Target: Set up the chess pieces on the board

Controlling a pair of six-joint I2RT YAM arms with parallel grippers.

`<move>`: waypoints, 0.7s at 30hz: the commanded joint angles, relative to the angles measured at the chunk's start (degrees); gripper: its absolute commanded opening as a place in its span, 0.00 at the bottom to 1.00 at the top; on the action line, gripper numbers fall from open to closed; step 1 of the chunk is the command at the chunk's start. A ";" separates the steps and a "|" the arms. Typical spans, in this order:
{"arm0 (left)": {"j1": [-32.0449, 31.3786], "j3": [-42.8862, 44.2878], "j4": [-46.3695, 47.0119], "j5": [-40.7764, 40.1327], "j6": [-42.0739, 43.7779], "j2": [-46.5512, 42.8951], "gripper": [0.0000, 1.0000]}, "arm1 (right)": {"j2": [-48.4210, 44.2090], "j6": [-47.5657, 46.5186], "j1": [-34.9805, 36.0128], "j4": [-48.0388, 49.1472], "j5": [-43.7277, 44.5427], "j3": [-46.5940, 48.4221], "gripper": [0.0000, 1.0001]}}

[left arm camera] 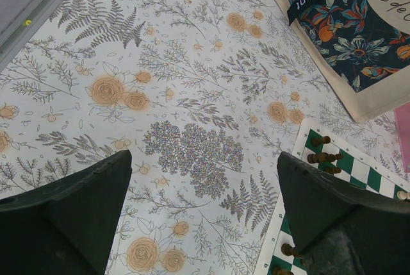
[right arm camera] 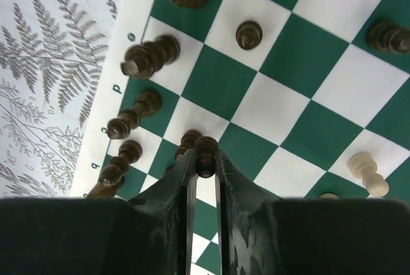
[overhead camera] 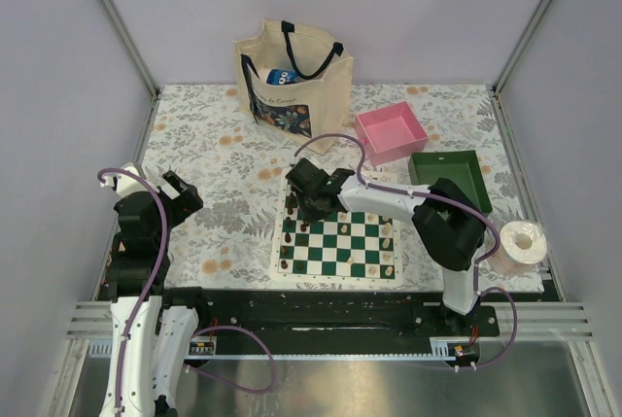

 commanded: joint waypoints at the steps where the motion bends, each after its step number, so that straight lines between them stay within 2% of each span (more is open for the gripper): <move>1: 0.44 -0.21 2.21 0.82 0.00 -0.35 0.99 | 0.61 -1.77 -0.21 0.30 1.84 5.01 0.21; 21: 0.62 -0.30 2.29 1.08 0.00 -0.52 0.99 | 5.01 -2.65 -0.21 -1.28 6.41 9.23 0.22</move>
